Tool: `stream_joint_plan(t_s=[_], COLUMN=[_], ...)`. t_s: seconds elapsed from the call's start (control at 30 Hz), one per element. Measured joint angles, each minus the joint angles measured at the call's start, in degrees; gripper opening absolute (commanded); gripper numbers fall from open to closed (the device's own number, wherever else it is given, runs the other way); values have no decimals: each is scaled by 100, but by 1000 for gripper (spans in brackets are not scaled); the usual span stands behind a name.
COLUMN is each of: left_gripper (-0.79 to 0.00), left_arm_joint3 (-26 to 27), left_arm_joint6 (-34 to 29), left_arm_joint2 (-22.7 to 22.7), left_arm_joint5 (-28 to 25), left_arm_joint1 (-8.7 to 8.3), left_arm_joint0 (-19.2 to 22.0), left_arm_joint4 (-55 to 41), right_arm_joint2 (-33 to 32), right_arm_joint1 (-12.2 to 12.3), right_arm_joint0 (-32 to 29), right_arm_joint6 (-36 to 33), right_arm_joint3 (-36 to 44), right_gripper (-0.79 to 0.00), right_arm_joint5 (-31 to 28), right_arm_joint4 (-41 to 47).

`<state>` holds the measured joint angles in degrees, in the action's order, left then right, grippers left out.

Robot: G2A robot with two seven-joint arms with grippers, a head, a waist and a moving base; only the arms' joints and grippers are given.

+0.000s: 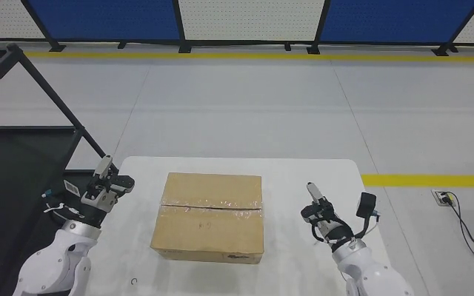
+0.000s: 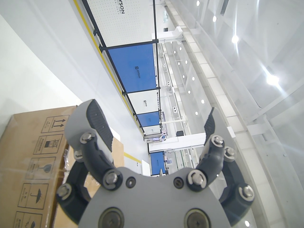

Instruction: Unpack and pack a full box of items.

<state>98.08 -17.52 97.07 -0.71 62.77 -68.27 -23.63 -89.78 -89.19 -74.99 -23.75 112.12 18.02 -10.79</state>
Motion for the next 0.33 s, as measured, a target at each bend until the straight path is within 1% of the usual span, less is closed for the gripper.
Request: stream_joint_plan(t_s=[0.07, 0.33], left_gripper=[-1, 0], left_arm_joint3=[0, 0], left_arm_joint6=[0, 0], left_arm_joint2=[0, 0], left_arm_joint5=[0, 0], left_arm_joint1=[0, 0], left_arm_joint0=[0, 0], left_arm_joint4=[0, 0], right_arm_joint2=[0, 0], right_arm_joint1=[0, 0], right_arm_joint0=[0, 0], right_arm_joint6=[0, 0], right_arm_joint3=[0, 0], right_gripper=[-1, -1], right_arm_joint5=[0, 0], right_arm_joint4=[0, 0])
